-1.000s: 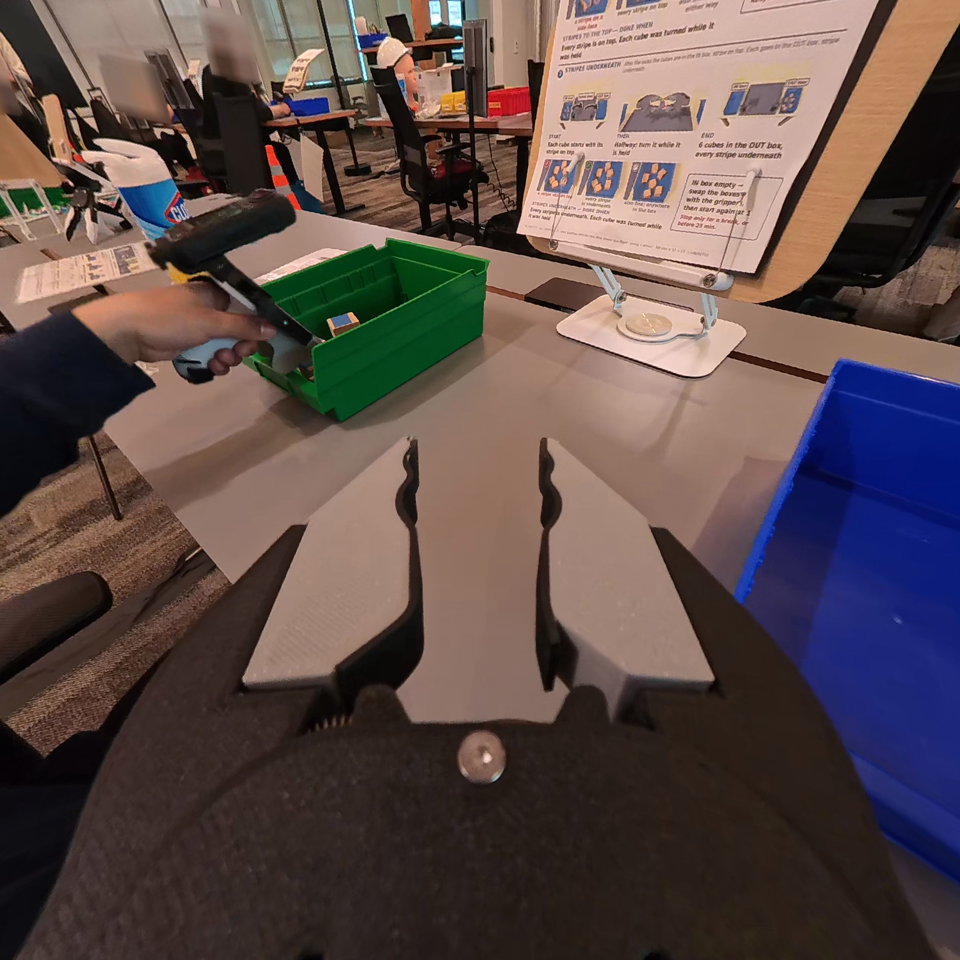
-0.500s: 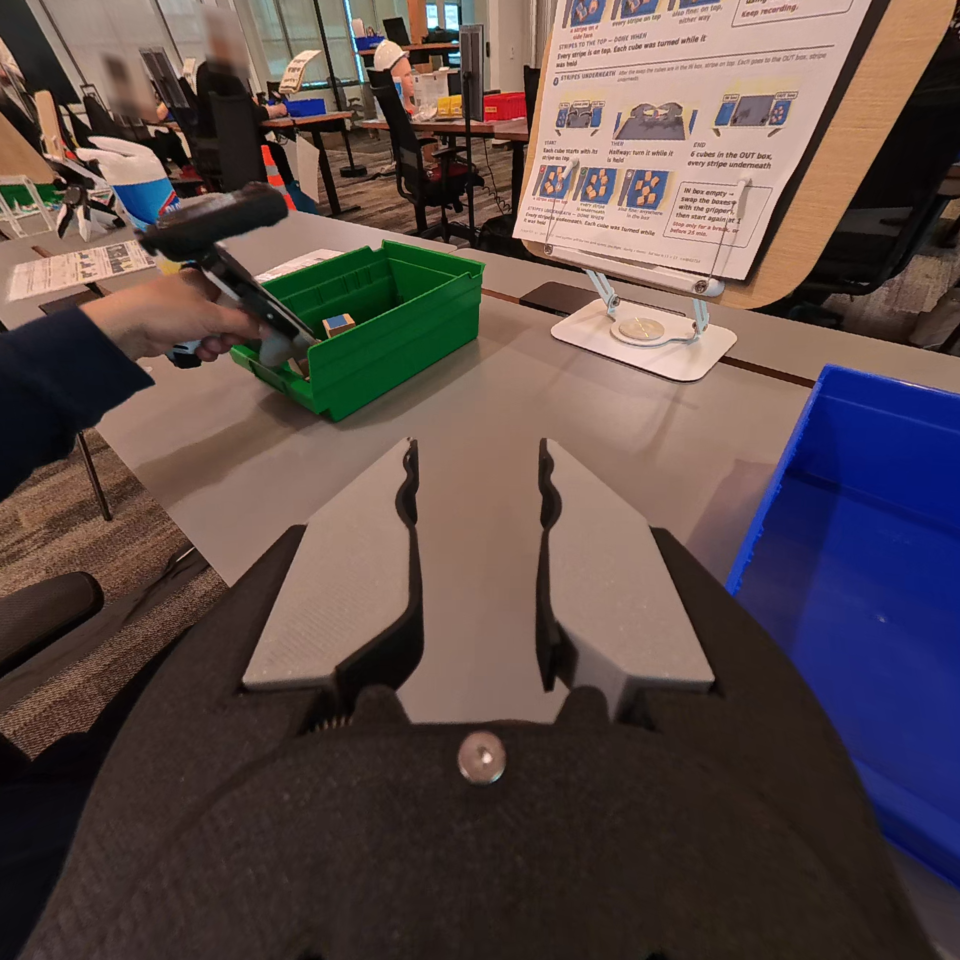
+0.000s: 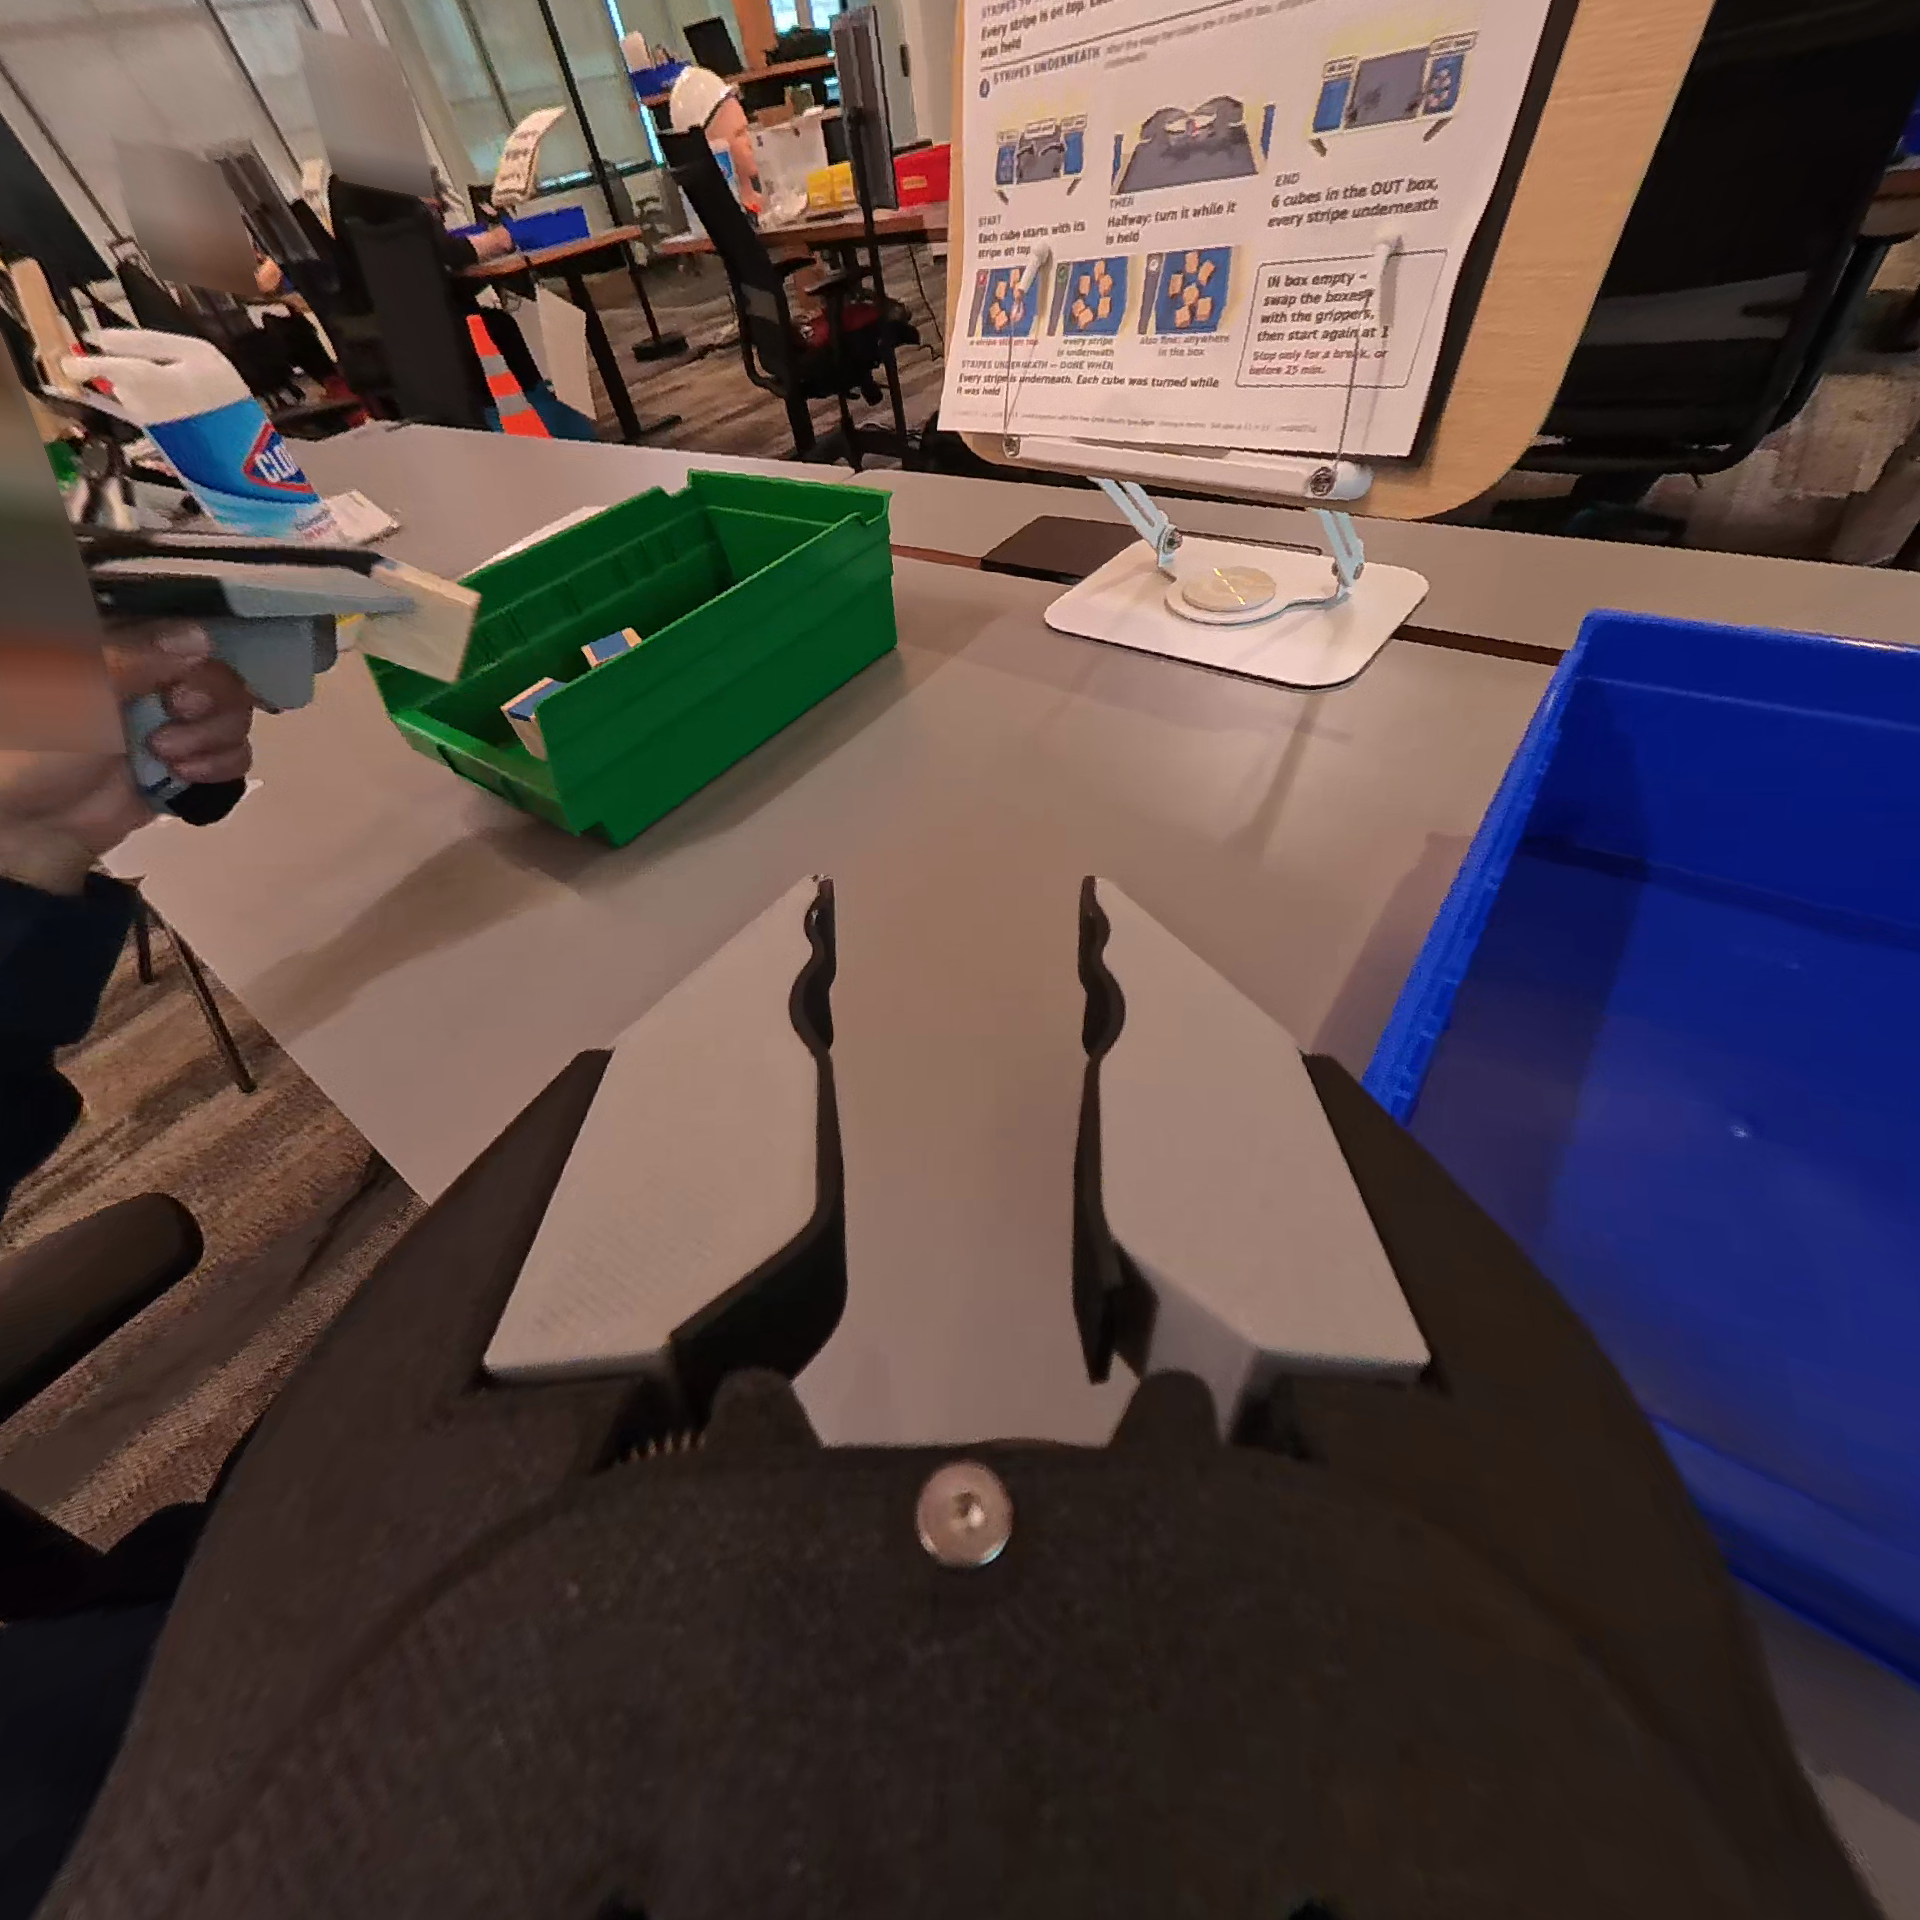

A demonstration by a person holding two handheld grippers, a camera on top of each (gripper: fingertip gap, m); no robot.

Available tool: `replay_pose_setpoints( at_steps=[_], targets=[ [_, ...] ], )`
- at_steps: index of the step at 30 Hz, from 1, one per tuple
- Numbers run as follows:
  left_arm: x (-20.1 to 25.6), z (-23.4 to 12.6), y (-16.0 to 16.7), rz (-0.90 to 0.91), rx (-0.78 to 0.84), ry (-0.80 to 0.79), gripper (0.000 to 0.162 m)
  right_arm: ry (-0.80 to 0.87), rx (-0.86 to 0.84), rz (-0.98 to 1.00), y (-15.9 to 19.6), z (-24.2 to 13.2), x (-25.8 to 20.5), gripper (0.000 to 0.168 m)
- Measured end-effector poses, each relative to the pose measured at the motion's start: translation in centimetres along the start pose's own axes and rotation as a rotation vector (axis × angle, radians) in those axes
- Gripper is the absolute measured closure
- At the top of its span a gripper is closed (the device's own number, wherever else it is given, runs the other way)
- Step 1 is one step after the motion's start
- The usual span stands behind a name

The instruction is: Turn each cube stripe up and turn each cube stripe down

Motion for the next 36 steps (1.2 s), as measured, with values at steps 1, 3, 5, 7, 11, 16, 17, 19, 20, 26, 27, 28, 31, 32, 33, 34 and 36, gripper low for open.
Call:
replay_pose_setpoints(
  at_steps=[1, 3, 5, 7, 11, 16, 17, 19, 20, 26, 27, 28, 31, 32, 33, 34, 36],
  targets=[
    [0.2, -0.4, -0.1, -0.014, 0.044, 0.036, 0.121, 0.006, 0.001, 0.002, 0.0, -0.1, 0.2, 0.124],
    [0.5, -1.3, -0.4, -0.049, 0.123, 0.120, 0.121, 0.038, -0.008, -0.001, 0.1, -0.2, 0.8, 0.124],
    [0.7, -1.8, -0.1, -0.071, 0.156, 0.183, 0.121, 0.092, -0.017, 0.006, 0.4, -0.5, 2.0, 0.124],
    [0.8, -1.8, 0.6, -0.073, 0.155, 0.218, 0.121, 0.164, -0.025, 0.034, 0.9, -0.7, 3.8, 0.124],
    [0.2, -2.2, 0.5, -0.075, 0.134, 0.189, 0.121, 0.162, -0.036, 0.128, 1.7, -0.9, 6.0, 0.123],
    [0.8, -3.6, -0.3, -0.056, 0.199, 0.205, 0.122, 0.197, -0.073, 0.099, 1.9, 0.6, 5.6, 0.113],
    [0.9, -3.7, -0.4, -0.051, 0.203, 0.200, 0.121, 0.216, -0.094, 0.092, 2.0, 1.2, 5.5, 0.112],
    [1.2, -4.1, -0.4, -0.045, 0.211, 0.204, 0.121, 0.305, -0.138, 0.074, 2.5, 2.3, 5.8, 0.111],
    [1.4, -4.3, -0.5, -0.043, 0.219, 0.205, 0.121, 0.350, -0.162, 0.055, 2.8, 2.8, 6.1, 0.113],
    [2.7, -4.8, -0.9, -0.014, 0.241, 0.229, 0.121, 0.458, -0.273, -0.007, 4.6, 5.5, 7.3, 0.149],
    [3.0, -4.8, -1.0, -0.012, 0.245, 0.246, 0.121, 0.479, -0.275, -0.019, 4.8, 5.6, 7.5, 0.157],
    [3.3, -4.8, -1.0, -0.009, 0.246, 0.263, 0.121, 0.477, -0.278, -0.039, 4.8, 5.7, 7.4, 0.159],
    [4.3, -4.3, -1.1, 0.010, 0.236, 0.287, 0.121, 0.418, -0.292, -0.052, 4.7, 5.8, 6.8, 0.157],
    [4.7, -4.1, -1.2, 0.020, 0.228, 0.291, 0.121, 0.401, -0.299, -0.057, 4.7, 5.7, 6.6, 0.156],
    [5.1, -4.0, -1.2, 0.036, 0.221, 0.296, 0.121, 0.387, -0.308, -0.060, 4.7, 5.6, 6.5, 0.155],
    [5.5, -3.8, -1.2, 0.057, 0.218, 0.301, 0.121, 0.370, -0.317, -0.057, 4.7, 5.5, 6.5, 0.155],
    [6.5, -3.6, -1.3, 0.109, 0.215, 0.303, 0.121, 0.321, -0.328, -0.044, 4.8, 5.3, 6.3, 0.155]
  ],
)
Point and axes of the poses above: each gripper's, where its closed fingertips meet, z out along the fingers, y out of its underside, x = y × z across the jaws, the point moved 8 cm from there along -z, back along the fingers, and after that the axes turned 14 degrees about -x, right-handed, at the moved point
